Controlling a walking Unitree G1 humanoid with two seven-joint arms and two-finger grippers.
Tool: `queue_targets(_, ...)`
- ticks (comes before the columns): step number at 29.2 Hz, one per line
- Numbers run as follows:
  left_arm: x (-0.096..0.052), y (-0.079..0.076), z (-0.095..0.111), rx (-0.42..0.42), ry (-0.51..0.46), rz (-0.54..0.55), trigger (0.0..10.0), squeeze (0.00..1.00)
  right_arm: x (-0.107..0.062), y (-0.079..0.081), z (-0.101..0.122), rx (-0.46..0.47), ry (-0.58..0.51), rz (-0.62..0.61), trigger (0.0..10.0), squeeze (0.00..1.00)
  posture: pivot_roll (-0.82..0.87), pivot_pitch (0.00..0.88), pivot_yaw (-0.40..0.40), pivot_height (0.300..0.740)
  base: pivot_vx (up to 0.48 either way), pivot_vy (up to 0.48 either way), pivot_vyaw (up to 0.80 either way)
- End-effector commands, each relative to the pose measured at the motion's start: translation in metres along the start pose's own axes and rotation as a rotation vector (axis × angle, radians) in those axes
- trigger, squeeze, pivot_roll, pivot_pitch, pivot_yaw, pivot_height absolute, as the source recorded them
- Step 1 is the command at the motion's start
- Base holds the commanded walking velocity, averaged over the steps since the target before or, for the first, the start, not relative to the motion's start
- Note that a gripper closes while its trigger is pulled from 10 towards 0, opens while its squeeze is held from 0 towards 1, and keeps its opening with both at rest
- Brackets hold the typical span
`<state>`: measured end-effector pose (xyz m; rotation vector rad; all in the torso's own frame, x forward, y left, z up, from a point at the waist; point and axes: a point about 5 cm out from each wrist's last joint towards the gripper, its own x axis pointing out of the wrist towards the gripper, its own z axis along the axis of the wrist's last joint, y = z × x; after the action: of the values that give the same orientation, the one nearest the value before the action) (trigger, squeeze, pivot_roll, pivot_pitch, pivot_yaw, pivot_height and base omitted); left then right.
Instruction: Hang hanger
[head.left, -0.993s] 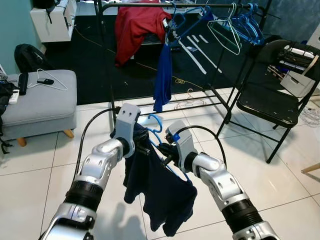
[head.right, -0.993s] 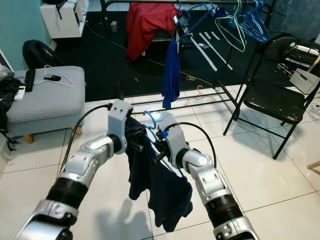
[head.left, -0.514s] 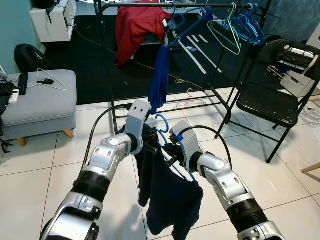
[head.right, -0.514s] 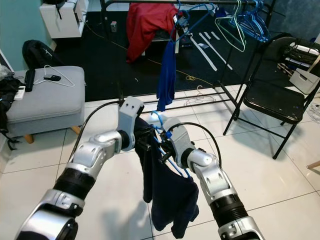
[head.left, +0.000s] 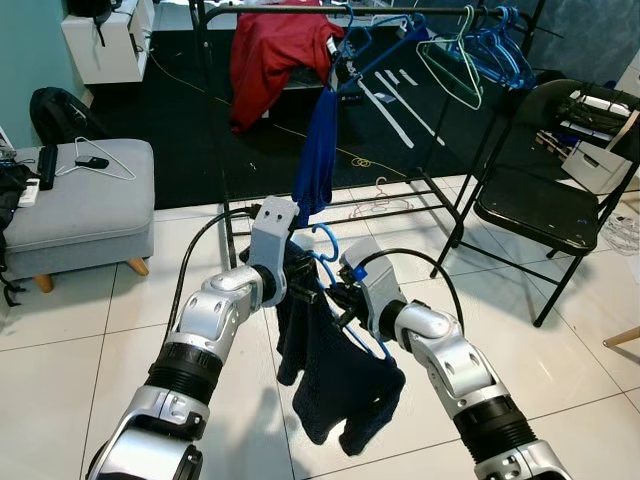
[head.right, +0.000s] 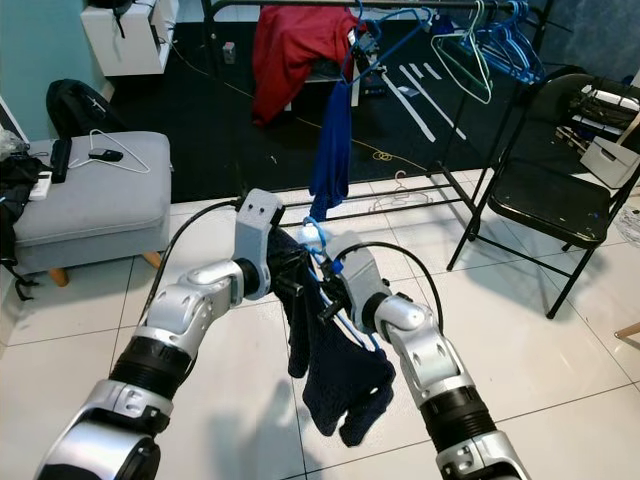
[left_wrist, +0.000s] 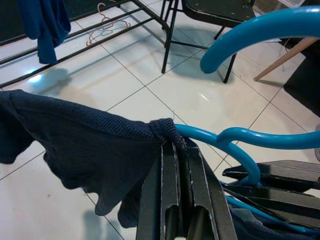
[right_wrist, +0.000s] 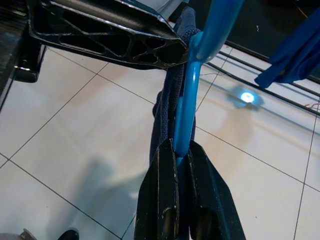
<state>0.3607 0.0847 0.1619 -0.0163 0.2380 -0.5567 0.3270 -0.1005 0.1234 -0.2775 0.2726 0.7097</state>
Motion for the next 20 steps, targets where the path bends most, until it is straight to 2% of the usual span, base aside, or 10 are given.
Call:
queue_targets(1,-0.004,0.007,0.007,-0.032,-0.071,0.047,0.0,0.0,0.006,0.025,-0.021,0.018,0.087,0.121,10.0,0.0,-0.07,0.093,-0.045,0.74,0.0,0.0,0.0)
queue_targets(3,-0.004,0.007,0.007,-0.032,-0.071,0.047,0.0,0.0,0.006,0.025,-0.021,0.018,0.087,0.121,10.0,0.0,-0.07,0.093,-0.045,0.74,0.0,0.0,0.0)
queue_targets(4,-0.01,0.015,-0.012,-0.087,-0.035,0.089,0.0,0.0,0.007,0.024,-0.02,0.02,0.079,0.114,10.0,0.0,-0.06,0.095,-0.047,0.74,0.0,0.0,0.0)
queue_targets(5,-0.01,0.015,-0.012,-0.087,-0.035,0.089,0.0,0.0,0.007,0.024,-0.02,0.02,0.079,0.114,10.0,0.0,-0.06,0.095,-0.047,0.74,0.0,0.0,0.0)
queue_targets(7,-0.018,0.021,-0.04,-0.124,0.025,0.116,0.0,0.0,0.007,0.023,-0.018,0.023,0.066,0.103,10.0,0.0,-0.06,0.095,-0.047,0.74,0.0,0.0,0.0)
queue_targets(9,-0.018,0.021,-0.04,-0.124,0.025,0.116,0.0,0.0,0.007,0.023,-0.018,0.023,0.066,0.103,10.0,0.0,-0.06,0.095,-0.047,0.74,0.0,0.0,0.0)
queue_targets(11,-0.02,0.017,-0.053,-0.039,0.081,0.092,0.0,0.0,0.008,0.022,-0.017,0.022,0.062,0.098,10.0,0.0,-0.06,0.094,-0.047,0.74,0.0,0.0,0.0)
queue_targets(14,-0.02,0.017,-0.053,-0.039,0.081,0.092,0.0,0.0,0.008,0.022,-0.017,0.022,0.062,0.098,10.0,0.0,-0.06,0.094,-0.047,0.74,0.0,0.0,0.0)
queue_targets(18,-0.021,0.016,-0.058,0.065,0.128,0.092,0.0,0.0,0.007,0.022,-0.017,0.023,0.06,0.095,10.0,0.0,-0.07,0.089,-0.044,0.74,0.0,0.0,0.0)
queue_targets(20,-0.02,0.017,-0.057,0.081,0.131,0.1,0.0,0.0,0.007,0.022,-0.017,0.023,0.06,0.094,10.0,0.0,-0.07,0.089,-0.044,0.74,0.0,0.0,0.0)
